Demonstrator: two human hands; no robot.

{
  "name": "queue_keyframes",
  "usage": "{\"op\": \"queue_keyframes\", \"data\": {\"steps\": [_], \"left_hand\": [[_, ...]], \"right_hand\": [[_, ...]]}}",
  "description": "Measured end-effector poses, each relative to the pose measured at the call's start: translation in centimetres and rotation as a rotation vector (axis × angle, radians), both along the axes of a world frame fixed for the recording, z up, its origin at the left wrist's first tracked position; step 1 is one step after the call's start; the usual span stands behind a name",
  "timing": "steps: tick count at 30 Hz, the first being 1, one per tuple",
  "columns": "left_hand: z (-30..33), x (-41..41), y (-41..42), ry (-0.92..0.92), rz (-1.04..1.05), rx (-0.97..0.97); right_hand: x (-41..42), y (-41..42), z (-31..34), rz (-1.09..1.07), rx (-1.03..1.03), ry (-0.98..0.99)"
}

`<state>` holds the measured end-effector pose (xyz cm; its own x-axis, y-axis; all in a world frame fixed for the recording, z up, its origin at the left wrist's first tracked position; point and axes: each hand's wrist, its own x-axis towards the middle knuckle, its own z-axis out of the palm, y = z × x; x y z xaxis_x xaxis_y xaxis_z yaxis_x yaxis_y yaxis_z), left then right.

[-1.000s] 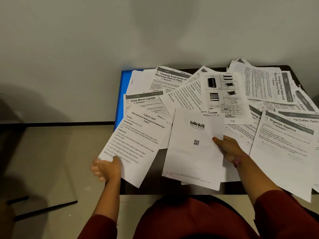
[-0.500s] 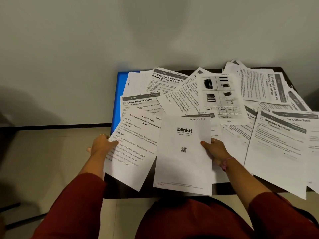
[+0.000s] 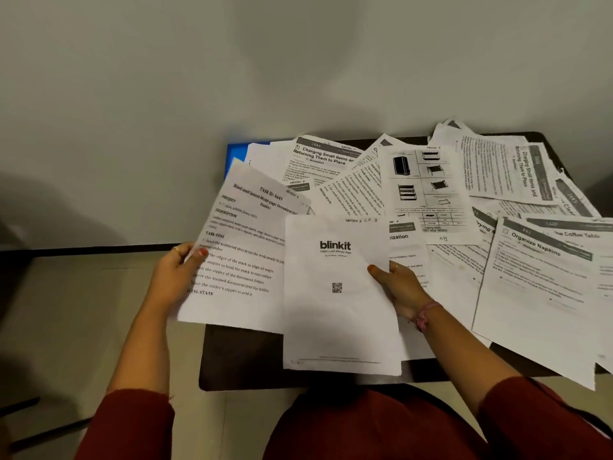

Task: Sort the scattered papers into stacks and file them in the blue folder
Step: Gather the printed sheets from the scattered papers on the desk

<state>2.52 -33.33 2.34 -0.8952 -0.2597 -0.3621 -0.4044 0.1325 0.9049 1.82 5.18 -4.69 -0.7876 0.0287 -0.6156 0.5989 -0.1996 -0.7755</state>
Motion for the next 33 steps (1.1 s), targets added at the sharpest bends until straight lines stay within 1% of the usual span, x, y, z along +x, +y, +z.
{"op": "queue_keyframes", "data": {"steps": [4,7,12,15,23,28,33], "left_hand": [[-0.2,0.6,0.6,0.002,0.101,0.173],[-1.1,1.4,1.5,-0.029,0.185,0.292],[-3.0,2.9,4.7,-0.104,0.237,0.426],[-4.3,3.6,7.2,-0.15,0.201,0.443],[-4.6,3.3,13.4,-0.221,0.025,0.478],[-4.5,2.6,15.3,-0.259,-0.062,0.503],[-4.9,2.6,16.4,-0.293,-0.081,0.522]], "right_hand": [[0.1,-2.0,1.5,0.02,-0.142,0.015],[0.1,-3.1,2.1,0.062,-0.158,0.026],[0.2,-3.6,2.2,0.03,-0.166,0.002],[0.3,-3.1,1.9,-0.015,-0.18,-0.002],[0.7,-0.5,1.8,-0.098,-0.093,0.038],[0.7,1.1,2.2,-0.12,-0.04,0.065],[0.3,2.2,2.0,-0.147,0.071,0.101]]}}
